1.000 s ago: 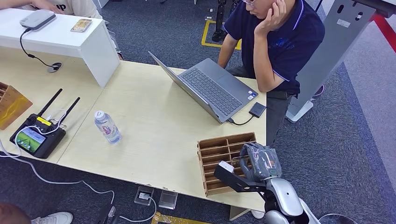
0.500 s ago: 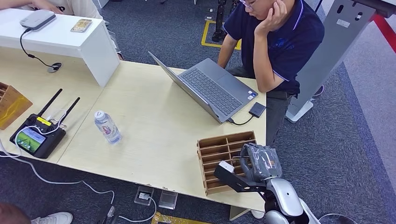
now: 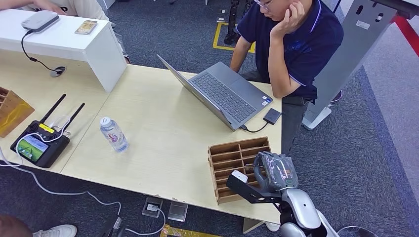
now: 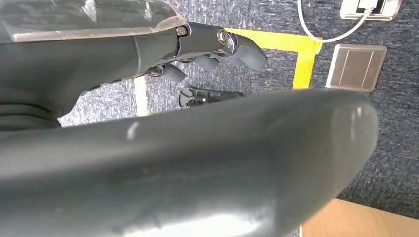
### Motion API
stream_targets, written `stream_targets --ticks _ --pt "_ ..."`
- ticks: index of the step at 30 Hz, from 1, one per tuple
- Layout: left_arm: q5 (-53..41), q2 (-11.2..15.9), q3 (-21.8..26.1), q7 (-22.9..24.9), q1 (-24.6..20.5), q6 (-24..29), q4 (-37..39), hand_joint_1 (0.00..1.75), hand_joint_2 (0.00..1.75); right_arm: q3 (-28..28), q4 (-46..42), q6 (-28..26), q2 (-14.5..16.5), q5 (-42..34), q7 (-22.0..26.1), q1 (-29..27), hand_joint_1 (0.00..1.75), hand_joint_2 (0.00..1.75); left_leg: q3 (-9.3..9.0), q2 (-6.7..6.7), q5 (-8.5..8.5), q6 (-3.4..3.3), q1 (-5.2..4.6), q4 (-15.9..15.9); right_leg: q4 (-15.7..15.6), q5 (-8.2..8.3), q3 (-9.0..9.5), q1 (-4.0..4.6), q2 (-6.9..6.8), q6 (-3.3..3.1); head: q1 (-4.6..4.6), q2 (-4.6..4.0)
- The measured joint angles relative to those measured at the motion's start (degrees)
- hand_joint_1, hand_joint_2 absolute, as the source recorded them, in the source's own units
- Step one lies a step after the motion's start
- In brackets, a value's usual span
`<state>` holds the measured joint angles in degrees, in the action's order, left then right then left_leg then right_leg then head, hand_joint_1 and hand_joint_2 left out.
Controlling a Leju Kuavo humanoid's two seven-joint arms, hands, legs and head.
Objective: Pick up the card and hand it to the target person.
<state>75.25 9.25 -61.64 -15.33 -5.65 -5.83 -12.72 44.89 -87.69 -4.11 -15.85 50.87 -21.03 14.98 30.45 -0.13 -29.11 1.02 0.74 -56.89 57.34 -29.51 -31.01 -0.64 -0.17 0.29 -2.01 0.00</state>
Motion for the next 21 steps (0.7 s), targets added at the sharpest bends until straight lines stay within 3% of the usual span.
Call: stream_targets --ticks 21 --pt "0.64 0.02 0.00 0.42 0.01 0.41 0.00 0.00 0.00 -0.21 -1.20 0.32 -0.17 -1.93 -0.18 0.95 1.45 1.75 -0.02 0.00 0.00 0.00 0.00 0.00 0.00 0.00 0.02 0.00 0.00 0.00 0.00 0.00"
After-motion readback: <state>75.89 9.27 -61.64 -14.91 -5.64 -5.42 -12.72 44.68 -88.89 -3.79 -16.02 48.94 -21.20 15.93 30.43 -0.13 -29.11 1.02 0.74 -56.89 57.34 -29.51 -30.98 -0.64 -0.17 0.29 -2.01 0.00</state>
